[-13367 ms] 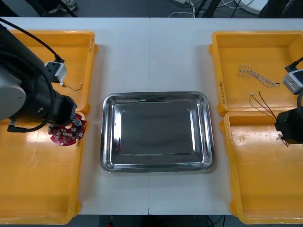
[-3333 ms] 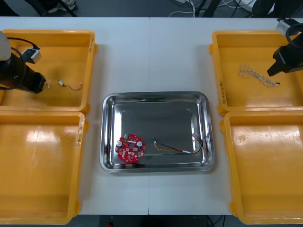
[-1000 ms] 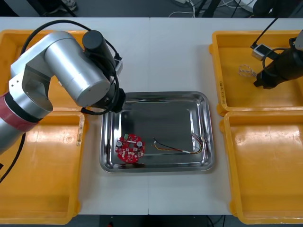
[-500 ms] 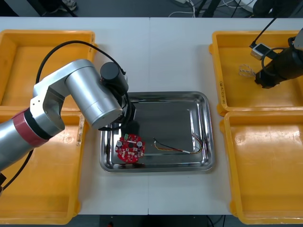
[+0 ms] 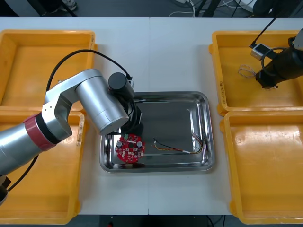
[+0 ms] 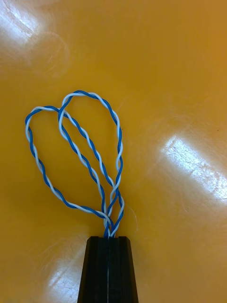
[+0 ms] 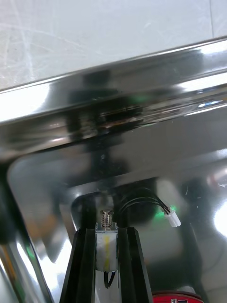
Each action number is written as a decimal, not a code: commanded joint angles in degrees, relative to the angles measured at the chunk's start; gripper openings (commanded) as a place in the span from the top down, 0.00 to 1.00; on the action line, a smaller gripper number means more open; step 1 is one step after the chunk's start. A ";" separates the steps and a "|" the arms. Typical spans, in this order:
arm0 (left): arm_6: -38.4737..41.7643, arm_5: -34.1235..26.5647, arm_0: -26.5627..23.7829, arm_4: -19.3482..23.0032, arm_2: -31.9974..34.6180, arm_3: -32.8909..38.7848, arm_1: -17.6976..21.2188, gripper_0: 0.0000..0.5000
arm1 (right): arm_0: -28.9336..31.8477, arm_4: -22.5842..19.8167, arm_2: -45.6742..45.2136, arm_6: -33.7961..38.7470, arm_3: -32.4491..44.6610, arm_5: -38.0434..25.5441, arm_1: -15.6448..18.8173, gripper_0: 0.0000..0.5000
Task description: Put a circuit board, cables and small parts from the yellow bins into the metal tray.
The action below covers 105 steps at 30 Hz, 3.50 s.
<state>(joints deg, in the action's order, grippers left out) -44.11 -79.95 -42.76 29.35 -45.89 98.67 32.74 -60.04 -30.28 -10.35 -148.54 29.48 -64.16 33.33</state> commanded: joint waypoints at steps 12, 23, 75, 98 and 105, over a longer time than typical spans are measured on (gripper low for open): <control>5.52 1.91 0.22 -0.43 -0.87 1.08 -1.19 0.00 | -2.10 0.40 -1.43 -1.22 11.57 -16.00 0.51 1.00; 5.87 0.94 -0.13 -0.17 -0.78 1.70 -0.93 0.00 | -2.10 1.89 -2.13 0.18 22.91 -32.08 2.00 1.00; 2.62 -22.00 -10.67 7.48 36.93 -13.51 7.34 0.00 | 7.83 -6.64 6.57 42.63 80.74 -45.84 -2.92 1.00; 4.03 -8.82 -10.67 7.56 39.39 -31.17 8.74 0.00 | 16.44 -5.05 16.50 51.69 92.96 -45.84 -8.72 1.00; 4.82 -5.39 -10.67 7.65 39.30 -33.37 6.63 0.00 | 17.94 4.44 21.86 51.42 92.96 -45.84 -12.15 1.00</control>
<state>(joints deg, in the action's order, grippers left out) -43.09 -87.30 -50.79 36.97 -7.87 65.94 39.93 -43.34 -28.02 8.51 -97.28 120.90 -109.80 22.96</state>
